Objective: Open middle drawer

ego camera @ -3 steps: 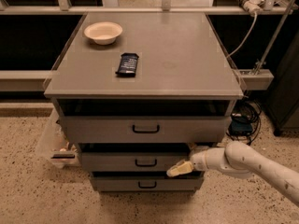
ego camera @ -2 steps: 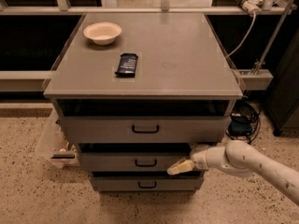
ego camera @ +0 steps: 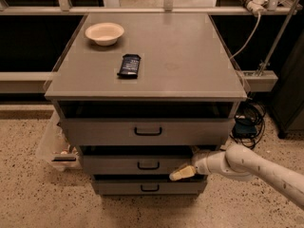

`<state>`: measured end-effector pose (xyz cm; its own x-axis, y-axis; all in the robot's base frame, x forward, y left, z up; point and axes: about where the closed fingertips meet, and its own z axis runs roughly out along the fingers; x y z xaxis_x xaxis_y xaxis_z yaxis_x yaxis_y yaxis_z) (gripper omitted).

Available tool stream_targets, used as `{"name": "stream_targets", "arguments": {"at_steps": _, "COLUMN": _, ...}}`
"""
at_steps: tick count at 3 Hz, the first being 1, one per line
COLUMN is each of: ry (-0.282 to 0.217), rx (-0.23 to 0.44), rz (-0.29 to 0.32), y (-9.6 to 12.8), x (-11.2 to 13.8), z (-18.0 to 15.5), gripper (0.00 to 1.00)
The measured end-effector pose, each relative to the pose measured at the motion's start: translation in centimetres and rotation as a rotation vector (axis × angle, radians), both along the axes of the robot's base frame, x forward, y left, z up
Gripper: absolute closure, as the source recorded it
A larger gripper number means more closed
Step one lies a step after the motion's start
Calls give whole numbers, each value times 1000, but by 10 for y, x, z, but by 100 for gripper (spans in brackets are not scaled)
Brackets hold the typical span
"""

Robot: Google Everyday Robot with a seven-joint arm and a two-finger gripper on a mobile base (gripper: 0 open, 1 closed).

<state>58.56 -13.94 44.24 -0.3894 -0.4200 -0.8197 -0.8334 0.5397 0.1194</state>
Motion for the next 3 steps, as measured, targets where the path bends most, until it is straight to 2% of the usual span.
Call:
{"name": "stream_targets", "arguments": {"at_steps": 2, "ry": 8, "rx": -22, "rz": -8, "y": -4, "x": 6, "z": -2, "gripper": 0}}
{"name": "stream_targets", "arguments": {"at_steps": 3, "ry": 69, "rx": -102, "rz": 75, "y": 3, "x": -12, "z": -7, "gripper": 0}}
